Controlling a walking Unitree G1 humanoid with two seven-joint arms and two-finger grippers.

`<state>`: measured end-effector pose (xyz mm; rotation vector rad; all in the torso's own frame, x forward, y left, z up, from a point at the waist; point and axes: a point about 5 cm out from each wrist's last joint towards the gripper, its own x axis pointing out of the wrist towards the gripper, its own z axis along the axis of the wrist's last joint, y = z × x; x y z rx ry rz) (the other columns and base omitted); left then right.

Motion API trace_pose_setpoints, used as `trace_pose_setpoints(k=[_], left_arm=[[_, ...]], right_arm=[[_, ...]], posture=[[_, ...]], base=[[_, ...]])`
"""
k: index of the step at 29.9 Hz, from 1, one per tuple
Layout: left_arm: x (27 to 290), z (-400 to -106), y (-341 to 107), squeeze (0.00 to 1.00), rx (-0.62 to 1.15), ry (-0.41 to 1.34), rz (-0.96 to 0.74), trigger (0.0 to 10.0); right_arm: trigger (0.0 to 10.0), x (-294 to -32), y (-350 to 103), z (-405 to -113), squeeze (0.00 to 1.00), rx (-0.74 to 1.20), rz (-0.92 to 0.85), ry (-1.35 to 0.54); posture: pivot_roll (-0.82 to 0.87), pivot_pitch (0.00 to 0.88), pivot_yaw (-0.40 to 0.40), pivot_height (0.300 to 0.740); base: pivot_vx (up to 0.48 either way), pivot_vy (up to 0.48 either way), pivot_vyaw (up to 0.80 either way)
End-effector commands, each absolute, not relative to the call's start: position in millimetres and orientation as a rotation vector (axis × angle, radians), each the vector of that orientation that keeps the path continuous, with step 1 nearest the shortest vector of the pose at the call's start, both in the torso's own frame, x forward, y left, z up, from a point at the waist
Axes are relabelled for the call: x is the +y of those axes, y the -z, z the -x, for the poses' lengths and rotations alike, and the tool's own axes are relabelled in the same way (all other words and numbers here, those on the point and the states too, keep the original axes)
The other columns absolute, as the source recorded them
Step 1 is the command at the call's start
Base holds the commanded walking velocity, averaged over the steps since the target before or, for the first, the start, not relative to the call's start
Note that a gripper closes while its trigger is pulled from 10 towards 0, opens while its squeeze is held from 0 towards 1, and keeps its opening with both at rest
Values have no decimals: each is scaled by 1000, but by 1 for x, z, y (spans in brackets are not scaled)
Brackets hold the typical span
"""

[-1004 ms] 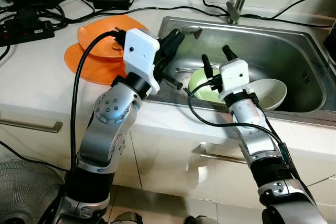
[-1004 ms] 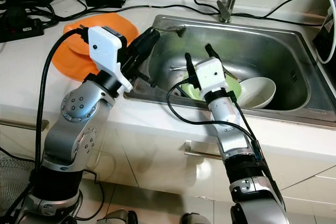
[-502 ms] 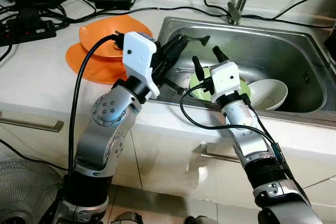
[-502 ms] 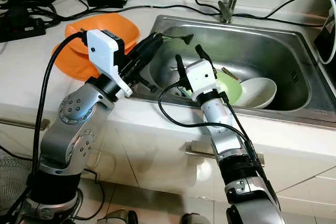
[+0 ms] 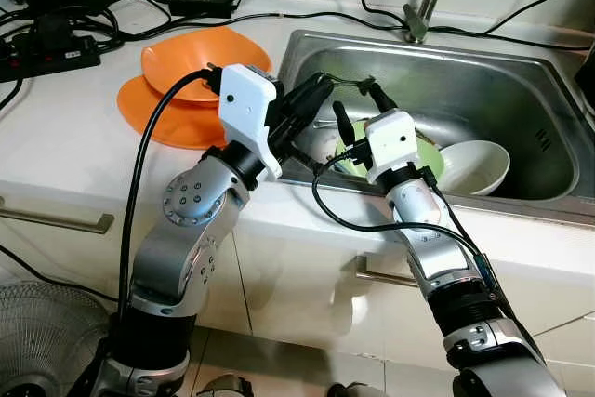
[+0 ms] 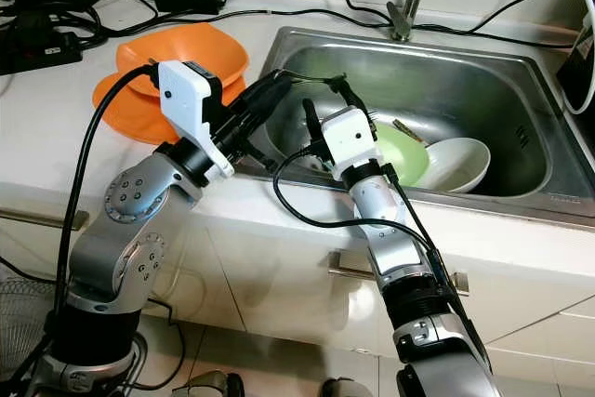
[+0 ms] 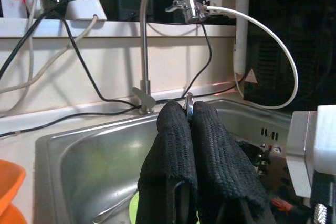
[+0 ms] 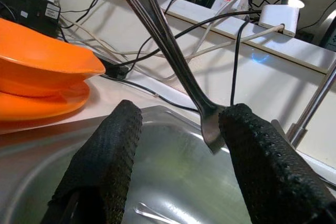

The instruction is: Kitchen organization

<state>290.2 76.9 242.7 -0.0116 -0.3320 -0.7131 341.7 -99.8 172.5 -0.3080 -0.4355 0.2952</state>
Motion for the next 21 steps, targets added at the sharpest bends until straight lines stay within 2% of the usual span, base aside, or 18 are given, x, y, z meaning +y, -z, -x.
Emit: trace_pose_setpoints(k=[1,21], left_arm=[[73,-285,-245,0,-339,750,10,10000],[70,-285,-231,0,-255,783,-15,10000]], right_arm=[[10000,-99,-177,-340,0,-458,305,-293],[10000,-98,-183,-341,0,-479,285,-273]], posture=[[-5,72,-2,740],[-5,75,9,740]], base=[[0,0,0],[0,0,0]])
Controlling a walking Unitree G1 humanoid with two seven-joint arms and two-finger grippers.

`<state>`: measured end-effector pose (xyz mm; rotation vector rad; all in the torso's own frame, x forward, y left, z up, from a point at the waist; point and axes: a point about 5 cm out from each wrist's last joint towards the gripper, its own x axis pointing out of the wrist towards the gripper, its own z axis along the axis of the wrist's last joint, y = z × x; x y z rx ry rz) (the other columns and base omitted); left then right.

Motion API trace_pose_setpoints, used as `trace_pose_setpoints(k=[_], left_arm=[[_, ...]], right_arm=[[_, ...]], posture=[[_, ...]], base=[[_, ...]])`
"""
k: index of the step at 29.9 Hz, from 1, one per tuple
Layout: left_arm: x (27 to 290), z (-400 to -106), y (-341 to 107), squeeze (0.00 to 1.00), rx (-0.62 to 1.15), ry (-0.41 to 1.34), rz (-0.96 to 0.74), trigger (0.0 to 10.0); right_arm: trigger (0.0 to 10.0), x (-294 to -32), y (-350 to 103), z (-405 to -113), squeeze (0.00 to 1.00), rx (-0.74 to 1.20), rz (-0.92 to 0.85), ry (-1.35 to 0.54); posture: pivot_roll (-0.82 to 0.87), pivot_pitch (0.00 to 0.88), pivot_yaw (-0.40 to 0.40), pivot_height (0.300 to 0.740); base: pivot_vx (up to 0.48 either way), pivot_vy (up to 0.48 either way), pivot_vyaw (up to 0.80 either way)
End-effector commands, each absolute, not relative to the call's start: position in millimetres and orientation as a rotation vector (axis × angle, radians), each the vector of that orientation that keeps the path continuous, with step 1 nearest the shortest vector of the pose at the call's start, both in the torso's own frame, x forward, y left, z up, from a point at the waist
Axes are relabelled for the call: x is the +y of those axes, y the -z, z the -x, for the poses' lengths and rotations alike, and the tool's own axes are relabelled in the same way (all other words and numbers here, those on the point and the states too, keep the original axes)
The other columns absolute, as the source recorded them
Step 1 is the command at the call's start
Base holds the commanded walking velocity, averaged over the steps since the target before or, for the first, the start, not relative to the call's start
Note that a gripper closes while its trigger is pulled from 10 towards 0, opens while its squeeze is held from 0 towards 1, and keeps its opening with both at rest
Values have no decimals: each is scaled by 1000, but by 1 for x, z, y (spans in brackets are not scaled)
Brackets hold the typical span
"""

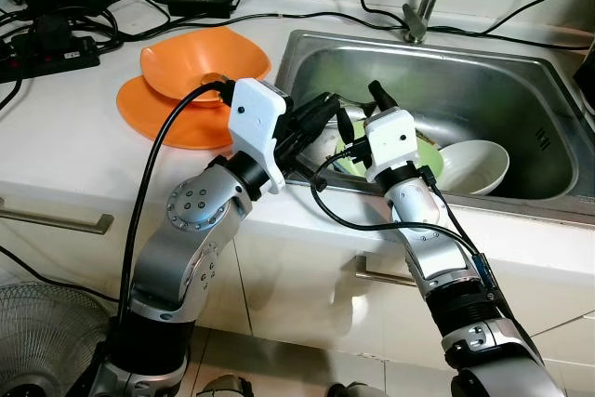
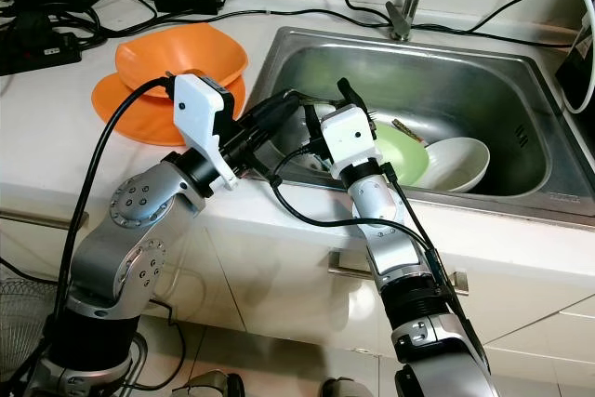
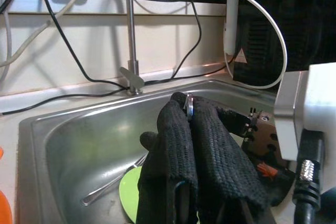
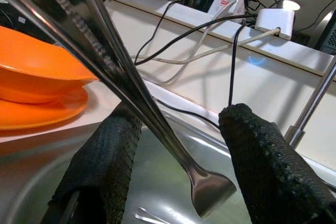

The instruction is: Kitchen organization

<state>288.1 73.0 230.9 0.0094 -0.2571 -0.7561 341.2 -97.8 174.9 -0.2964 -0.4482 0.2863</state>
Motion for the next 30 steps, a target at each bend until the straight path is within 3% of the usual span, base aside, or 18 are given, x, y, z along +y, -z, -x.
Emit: trace_pose_setpoints(k=[1,3,4,5,6,24,29,30], left_arm=[[70,-284,-231,0,-255,786,-16,10000],[70,-284,-231,0,-255,786,-16,10000],[70,-285,-231,0,-256,784,-18,10000],[70,-285,-231,0,-256,784,-18,10000],[70,-285,-231,0,-256,784,-21,10000],[69,-284,-233,0,-261,803,-20,10000],[75,-291,-239,0,-311,708,-33,10000],[77,-293,-238,1000,-306,686,-27,10000]], right_arm=[[10000,-97,-183,-341,0,-480,281,-274],[10000,-97,-183,-341,0,-481,280,-274],[4902,-96,-183,-340,0,-482,277,-278],[4902,-96,-183,-340,0,-482,277,-278],[0,-96,-183,-340,0,-483,276,-284],[0,-94,-181,-341,0,-475,274,-297],[0,-94,-180,-341,0,-471,275,-297],[0,-94,-180,-341,0,-471,275,-295]], posture=[[-4,74,10,740],[-4,74,10,740],[-4,75,10,740],[-4,75,10,740],[-4,75,10,740],[1,64,11,740],[1,67,11,740],[0,68,11,740]], base=[[0,0,0],[0,0,0],[0,0,0],[0,0,0],[0,0,0],[0,0,0],[0,0,0],[0,0,0]])
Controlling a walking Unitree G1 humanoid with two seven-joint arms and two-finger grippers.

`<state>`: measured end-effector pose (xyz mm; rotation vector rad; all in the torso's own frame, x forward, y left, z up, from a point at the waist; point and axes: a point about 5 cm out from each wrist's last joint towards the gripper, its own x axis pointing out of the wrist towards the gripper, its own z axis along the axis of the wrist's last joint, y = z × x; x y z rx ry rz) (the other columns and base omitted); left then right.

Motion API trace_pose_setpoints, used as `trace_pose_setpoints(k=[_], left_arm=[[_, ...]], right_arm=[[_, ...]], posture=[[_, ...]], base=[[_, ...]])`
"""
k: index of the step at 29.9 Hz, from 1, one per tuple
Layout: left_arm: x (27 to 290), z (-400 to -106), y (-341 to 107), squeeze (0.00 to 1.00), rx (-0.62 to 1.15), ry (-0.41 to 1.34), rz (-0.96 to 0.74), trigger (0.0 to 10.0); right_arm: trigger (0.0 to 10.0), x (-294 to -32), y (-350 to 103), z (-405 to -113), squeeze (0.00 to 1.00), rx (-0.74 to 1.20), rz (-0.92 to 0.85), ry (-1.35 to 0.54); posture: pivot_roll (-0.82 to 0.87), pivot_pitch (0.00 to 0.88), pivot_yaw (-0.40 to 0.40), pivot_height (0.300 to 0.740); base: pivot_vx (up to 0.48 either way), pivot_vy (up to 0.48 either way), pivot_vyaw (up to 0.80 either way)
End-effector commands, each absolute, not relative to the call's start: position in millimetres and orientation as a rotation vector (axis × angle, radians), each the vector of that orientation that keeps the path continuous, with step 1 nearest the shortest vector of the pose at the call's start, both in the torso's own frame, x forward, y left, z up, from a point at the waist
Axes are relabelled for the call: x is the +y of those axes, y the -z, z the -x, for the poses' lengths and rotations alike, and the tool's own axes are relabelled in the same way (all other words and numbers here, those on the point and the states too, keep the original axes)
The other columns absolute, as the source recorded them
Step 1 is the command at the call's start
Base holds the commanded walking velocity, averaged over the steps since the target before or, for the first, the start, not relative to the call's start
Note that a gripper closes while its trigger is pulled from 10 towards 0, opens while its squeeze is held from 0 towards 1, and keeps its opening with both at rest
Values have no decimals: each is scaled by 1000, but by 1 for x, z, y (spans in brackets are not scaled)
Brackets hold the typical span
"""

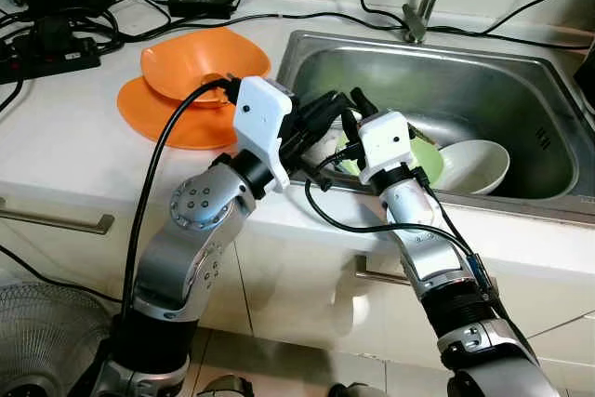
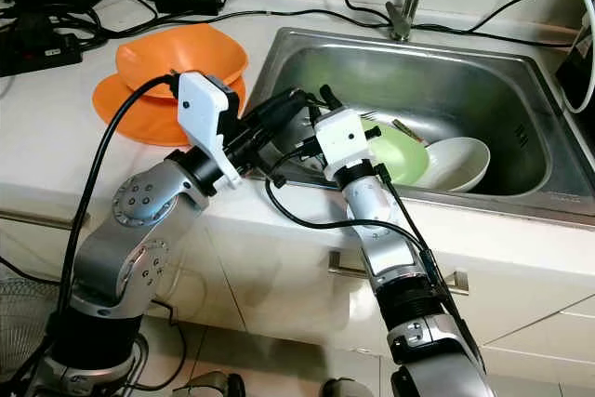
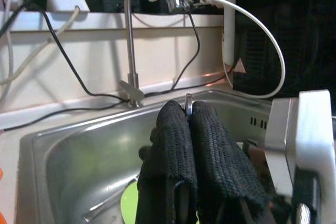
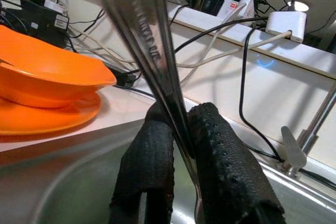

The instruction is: Kitchen organization

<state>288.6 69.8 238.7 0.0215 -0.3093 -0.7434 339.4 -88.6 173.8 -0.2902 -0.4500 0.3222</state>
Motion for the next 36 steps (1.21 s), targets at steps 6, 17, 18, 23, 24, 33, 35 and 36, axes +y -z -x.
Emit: trace_pose_setpoints(k=[6,17,18,23,24,33,35,36], left_arm=[[79,-295,-235,1000,-292,674,-24,10000],[84,-293,-234,1000,-290,660,5,10000],[85,-293,-233,1000,-283,653,-3,10000],[89,-293,-226,0,-255,631,-20,10000],[90,-293,-225,0,-248,627,-22,10000],[94,-294,-212,0,-173,612,-37,10000],[92,-291,-204,0,-125,649,-61,10000],[90,-289,-202,0,-110,667,-56,10000]], right_arm=[[0,-96,-180,-341,0,-470,276,-290],[0,-108,-184,-350,0,-454,282,-248],[0,-111,-186,-354,0,-451,282,-237],[0,-128,-207,-370,0,-460,280,-171],[0,-132,-212,-373,0,-463,281,-154],[0,-150,-244,-395,0,-448,300,-84],[10000,-155,-244,-405,0,-351,321,-50],[10000,-157,-244,-408,0,-313,319,-41]], posture=[[-2,71,10,740],[2,74,3,740],[3,73,1,740],[5,72,-3,740],[5,72,-3,740],[8,69,-10,740],[8,69,-10,740],[8,69,-10,740]], base=[[0,0,0],[0,0,0],[0,0,0],[0,0,0],[0,0,0],[0,0,0],[0,0,0],[0,0,0]])
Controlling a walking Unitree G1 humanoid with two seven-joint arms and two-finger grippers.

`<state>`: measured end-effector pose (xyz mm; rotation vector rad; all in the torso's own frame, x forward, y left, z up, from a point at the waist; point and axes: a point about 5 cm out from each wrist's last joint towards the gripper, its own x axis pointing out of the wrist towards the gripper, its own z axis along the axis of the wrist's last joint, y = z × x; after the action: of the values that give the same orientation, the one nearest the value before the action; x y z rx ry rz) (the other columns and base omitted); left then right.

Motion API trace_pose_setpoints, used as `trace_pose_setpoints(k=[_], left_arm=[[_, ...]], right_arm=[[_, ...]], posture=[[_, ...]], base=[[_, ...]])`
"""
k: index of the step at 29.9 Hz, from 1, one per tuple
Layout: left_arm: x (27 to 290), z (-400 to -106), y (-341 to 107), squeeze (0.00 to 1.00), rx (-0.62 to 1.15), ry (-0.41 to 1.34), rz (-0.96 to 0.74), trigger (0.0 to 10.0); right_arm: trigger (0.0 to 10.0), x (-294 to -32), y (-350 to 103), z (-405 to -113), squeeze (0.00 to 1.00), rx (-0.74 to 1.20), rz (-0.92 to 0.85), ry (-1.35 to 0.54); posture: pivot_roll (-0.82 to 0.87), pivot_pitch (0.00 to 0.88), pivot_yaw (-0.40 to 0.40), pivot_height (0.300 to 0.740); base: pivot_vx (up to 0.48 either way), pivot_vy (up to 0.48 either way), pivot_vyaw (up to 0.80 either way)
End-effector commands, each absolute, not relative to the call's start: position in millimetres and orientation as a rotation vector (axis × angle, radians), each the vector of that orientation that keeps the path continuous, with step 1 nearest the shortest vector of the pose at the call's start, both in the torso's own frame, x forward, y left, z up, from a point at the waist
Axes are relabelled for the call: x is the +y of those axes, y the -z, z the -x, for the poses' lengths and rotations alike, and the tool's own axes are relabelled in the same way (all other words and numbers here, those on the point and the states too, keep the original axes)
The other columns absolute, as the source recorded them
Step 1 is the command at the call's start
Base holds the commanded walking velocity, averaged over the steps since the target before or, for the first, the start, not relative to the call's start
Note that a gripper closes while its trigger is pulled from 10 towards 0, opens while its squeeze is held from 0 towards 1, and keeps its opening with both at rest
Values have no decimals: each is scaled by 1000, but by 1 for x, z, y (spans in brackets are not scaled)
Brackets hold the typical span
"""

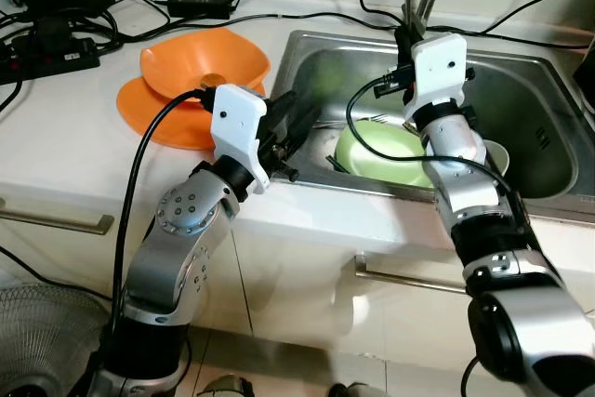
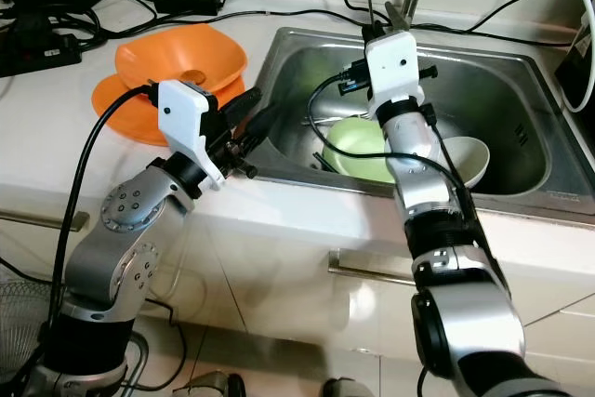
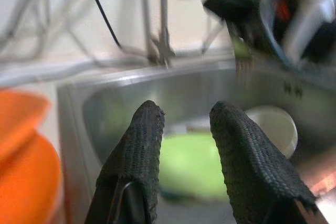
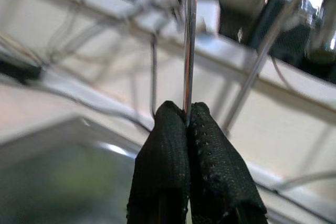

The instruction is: Kitchen organization

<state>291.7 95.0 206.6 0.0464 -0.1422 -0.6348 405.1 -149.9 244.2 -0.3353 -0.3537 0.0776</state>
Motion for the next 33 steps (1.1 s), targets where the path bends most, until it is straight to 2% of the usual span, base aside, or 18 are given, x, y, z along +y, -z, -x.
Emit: trace_pose_setpoints(k=[1,4,6,7,15,33], left_arm=[[89,-288,-202,0,-106,675,-54,10000],[88,-288,-202,0,-102,678,-52,10000],[86,-288,-198,0,-75,682,-67,10000],[86,-288,-198,0,-75,682,-67,10000],[82,-284,-189,0,-8,726,-85,10000],[78,-280,-181,0,60,753,-101,10000]], right_arm=[[10000,-159,-244,-410,0,-289,317,-37],[10000,-161,-245,-413,0,-258,322,-33],[10000,-163,-240,-419,0,-134,360,-55],[10000,-163,-240,-419,0,-134,360,-55],[10000,-162,-215,-421,0,112,288,-119],[10000,-160,-175,-412,0,313,287,-142]], posture=[[8,69,-10,740],[8,68,-13,740],[12,65,-17,740],[12,65,-17,740],[15,63,-24,740],[27,55,-29,740]], base=[[0,0,0],[0,0,0],[0,0,0],[0,0,0],[0,0,0],[0,0,0]])
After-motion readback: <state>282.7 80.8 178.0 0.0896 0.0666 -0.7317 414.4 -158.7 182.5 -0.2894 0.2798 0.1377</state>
